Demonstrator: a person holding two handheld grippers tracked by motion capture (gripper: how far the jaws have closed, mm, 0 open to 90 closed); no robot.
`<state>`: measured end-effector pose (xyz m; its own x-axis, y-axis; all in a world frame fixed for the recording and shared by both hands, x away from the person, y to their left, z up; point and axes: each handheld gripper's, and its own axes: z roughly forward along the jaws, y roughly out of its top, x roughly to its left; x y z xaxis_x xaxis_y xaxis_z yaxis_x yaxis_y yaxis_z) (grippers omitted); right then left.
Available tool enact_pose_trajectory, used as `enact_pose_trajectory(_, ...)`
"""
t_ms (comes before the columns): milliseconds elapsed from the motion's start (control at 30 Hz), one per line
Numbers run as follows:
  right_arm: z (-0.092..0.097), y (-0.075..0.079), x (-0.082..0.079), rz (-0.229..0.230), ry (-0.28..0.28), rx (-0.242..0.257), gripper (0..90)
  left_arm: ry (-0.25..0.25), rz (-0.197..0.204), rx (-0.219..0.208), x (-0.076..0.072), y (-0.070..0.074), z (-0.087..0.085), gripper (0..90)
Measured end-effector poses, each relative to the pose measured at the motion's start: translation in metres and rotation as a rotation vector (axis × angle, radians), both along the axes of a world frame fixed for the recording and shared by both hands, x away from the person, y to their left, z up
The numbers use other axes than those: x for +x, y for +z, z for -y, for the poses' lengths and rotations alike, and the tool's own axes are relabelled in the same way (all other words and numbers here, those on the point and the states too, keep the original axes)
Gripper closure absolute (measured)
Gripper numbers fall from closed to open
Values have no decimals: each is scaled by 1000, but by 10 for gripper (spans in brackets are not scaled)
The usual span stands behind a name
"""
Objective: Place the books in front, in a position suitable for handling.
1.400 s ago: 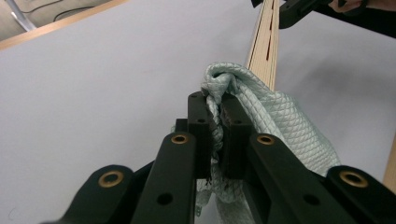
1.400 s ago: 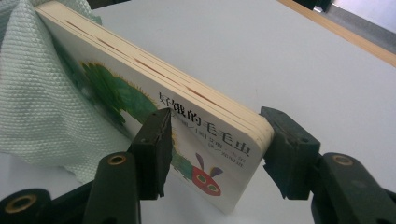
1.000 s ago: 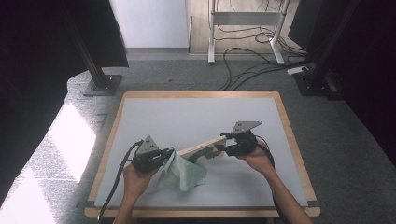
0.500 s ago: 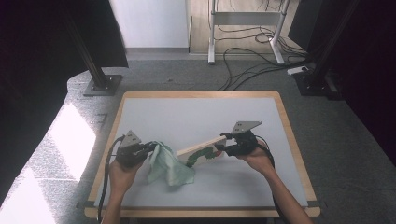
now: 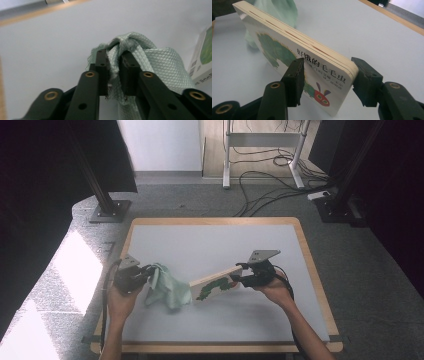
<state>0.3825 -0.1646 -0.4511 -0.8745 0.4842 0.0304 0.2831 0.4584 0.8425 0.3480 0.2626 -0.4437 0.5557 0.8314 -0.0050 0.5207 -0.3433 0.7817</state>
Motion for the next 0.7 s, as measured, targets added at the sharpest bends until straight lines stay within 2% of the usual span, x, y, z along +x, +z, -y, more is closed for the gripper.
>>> enact_pose_trajectory(167, 1, 0, -1, -2, 2, 0, 452, -3, -95, 24, 13, -32, 11, 656)
enact_pose_trajectory(267, 1, 0, -1, -2, 3, 1, 452, 8, -125, 19, 18, -38, 10, 551)
enact_pose_trajectory(433, 1, 0, 0, -3, 3, 2, 453, 16, -80, -10, 12, -21, 3, 443)
enact_pose_trajectory(467, 1, 0, 0, -3, 3, 2, 453, 16, -80, -10, 12, -21, 3, 431)
enact_pose_trajectory(500, 1, -1, 0, -3, 2, 2, 453, 8, -67, -23, 9, -14, 2, 431)
enact_pose_trajectory(533, 1, -1, 0, -3, 1, 2, 453, -4, -61, -31, 7, -9, 2, 403)
enact_pose_trajectory(600, 1, -1, 0, -3, -1, 3, 453, -51, -48, -65, 0, 0, 6, 401)
enact_pose_trajectory(633, 1, -1, 0, -3, -1, 3, 453, -51, -48, -65, 0, 0, 6, 396)
enact_pose_trajectory(667, 1, -1, -1, -4, 0, 3, 453, -105, -48, -73, -5, 5, 14, 390)
enact_pose_trajectory(700, 1, -1, -1, -4, 0, 2, 454, -135, -48, -74, -8, 7, 18, 387)
